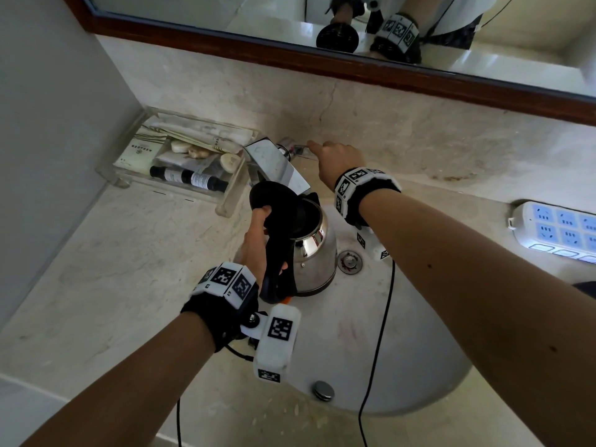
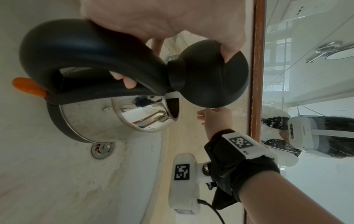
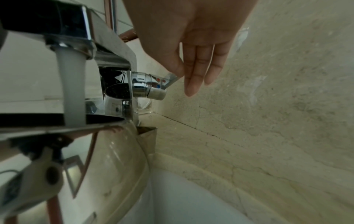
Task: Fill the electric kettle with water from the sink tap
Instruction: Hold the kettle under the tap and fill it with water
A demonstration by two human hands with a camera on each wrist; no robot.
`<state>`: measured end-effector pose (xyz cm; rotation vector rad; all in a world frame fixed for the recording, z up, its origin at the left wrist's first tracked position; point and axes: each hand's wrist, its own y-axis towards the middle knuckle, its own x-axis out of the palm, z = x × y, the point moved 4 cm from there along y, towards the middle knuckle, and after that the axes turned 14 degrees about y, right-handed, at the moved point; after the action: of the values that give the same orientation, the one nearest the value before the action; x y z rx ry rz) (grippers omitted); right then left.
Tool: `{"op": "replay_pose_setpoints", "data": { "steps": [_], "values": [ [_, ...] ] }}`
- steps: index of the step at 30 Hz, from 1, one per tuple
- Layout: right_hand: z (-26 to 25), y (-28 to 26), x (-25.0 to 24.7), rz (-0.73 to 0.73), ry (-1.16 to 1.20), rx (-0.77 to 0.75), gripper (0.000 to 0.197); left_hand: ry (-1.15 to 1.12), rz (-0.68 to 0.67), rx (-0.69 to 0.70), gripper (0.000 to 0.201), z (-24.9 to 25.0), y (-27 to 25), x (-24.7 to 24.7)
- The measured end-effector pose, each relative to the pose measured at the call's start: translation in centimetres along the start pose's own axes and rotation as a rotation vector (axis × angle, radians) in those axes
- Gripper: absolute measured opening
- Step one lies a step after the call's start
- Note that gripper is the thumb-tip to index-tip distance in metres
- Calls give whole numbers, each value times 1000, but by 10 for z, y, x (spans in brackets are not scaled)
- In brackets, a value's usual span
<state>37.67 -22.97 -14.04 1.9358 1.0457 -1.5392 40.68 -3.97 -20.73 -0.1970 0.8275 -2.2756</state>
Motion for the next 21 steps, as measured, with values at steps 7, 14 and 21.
{"op": "replay_pose_setpoints", "data": {
  "steps": [7, 14, 21],
  "values": [
    [1, -1, 1, 7, 16, -2, 55, -22, -17, -13, 89, -3, 3, -1],
    [2, -1, 3, 9, 28, -7, 54, -50, -44, 22, 72, 0, 1, 2],
    [4, 0, 4, 6, 34, -13, 54, -48, -32, 6, 92, -3, 6, -1]
  ]
}}
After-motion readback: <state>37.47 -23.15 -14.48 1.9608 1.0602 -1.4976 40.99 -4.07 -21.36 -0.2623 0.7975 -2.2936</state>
